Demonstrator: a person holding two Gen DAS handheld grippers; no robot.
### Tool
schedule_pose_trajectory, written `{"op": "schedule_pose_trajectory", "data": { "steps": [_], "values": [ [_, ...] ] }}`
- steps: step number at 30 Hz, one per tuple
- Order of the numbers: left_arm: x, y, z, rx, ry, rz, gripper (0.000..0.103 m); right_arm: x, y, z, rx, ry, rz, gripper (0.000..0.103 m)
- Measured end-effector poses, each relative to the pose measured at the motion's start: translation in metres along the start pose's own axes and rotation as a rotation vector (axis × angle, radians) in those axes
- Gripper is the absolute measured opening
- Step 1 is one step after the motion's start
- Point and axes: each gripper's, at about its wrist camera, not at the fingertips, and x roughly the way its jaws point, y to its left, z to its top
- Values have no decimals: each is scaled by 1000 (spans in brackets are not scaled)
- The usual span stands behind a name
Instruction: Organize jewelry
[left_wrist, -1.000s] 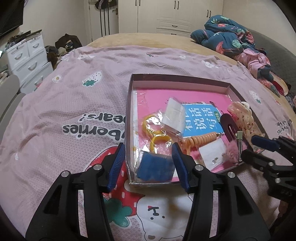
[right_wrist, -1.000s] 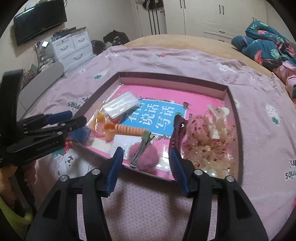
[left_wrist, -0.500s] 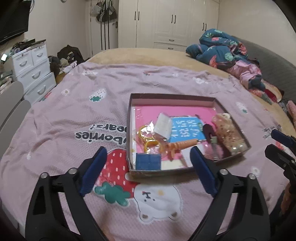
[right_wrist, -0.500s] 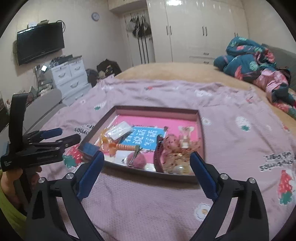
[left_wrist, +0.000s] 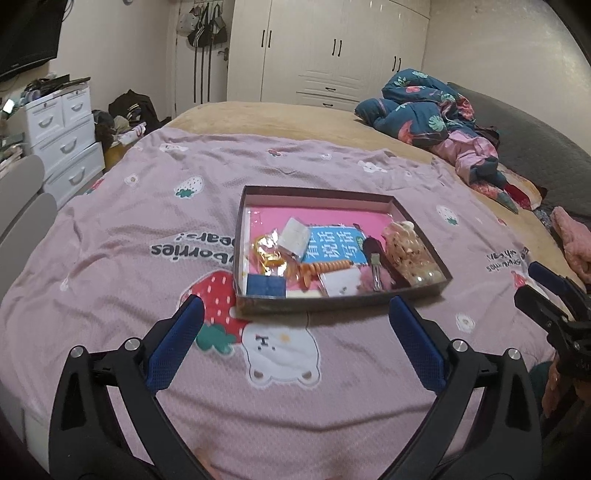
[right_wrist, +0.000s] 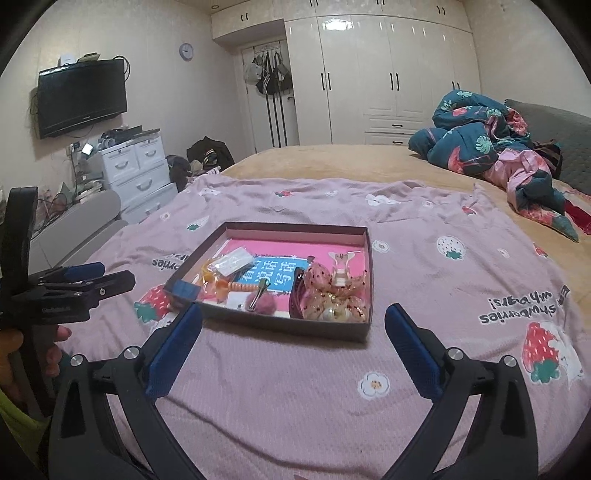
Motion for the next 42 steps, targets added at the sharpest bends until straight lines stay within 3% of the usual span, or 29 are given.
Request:
{"op": "schedule_pose_trajectory", "data": {
  "steps": [14, 42],
  "values": [
    [-38, -9, -28, 11, -75, 22, 94, -36, 13, -17, -11, -27, 6, 99],
    [-57, -7, -43, 2, -74, 26, 94, -43, 19, -25, -9, -1, 18, 99]
  ]
}}
